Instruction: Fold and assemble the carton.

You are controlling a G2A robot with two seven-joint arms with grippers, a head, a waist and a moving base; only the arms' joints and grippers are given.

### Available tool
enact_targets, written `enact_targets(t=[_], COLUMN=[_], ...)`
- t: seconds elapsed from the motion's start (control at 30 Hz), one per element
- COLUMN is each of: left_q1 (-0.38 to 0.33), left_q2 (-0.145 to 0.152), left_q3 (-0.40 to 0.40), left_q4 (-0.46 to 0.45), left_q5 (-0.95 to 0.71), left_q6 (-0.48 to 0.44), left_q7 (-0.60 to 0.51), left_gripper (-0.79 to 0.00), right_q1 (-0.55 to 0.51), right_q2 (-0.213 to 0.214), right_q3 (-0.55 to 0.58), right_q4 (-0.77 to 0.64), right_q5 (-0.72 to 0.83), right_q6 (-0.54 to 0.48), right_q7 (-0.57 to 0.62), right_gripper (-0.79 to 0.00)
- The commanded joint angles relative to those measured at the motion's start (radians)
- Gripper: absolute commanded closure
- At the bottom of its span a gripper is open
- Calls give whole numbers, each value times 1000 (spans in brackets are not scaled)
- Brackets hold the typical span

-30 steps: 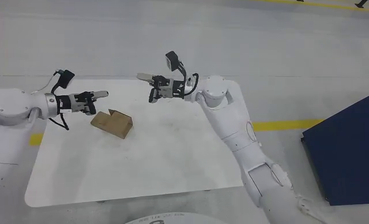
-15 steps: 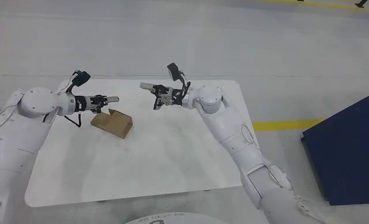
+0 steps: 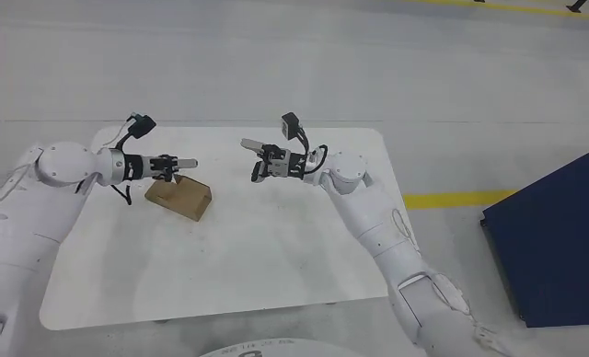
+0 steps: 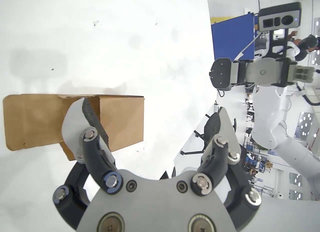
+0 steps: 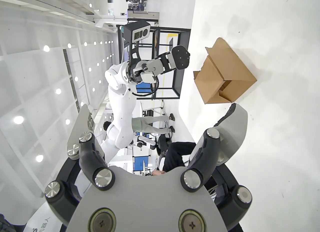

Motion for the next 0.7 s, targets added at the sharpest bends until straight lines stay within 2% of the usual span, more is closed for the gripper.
enact_targets(t=[0.0, 0.13, 0.17, 0.2, 0.43, 0.57, 0.67], left_q1=[0, 1, 5, 12, 17, -1, -18], left_q2=[0, 1, 2, 2, -24, -40, -43], left_q3=[0, 1, 9, 23, 125, 155, 146], left_q4=[0, 3, 4, -3, -6, 29, 46], left_q5=[6, 21, 86, 132, 226, 200, 160], left_q6=[1, 6, 28, 43, 54, 34, -9], left_q7=[0, 11, 61, 92, 124, 116, 113], left_gripper=[-785, -785, -785, -785, -785, -785, -785], right_q1=[0, 0, 0, 0, 0, 0, 0], right_q2=[0, 0, 0, 0, 0, 0, 0], right_q3=[0, 0, 0, 0, 0, 0, 0], right_q4=[0, 0, 0, 0, 0, 0, 0], right_q5=[0, 0, 0, 0, 0, 0, 0], right_q6=[0, 0, 0, 0, 0, 0, 0], right_q7=[0, 0, 0, 0, 0, 0, 0], right_gripper=[-785, -785, -785, -785, -785, -785, -785])
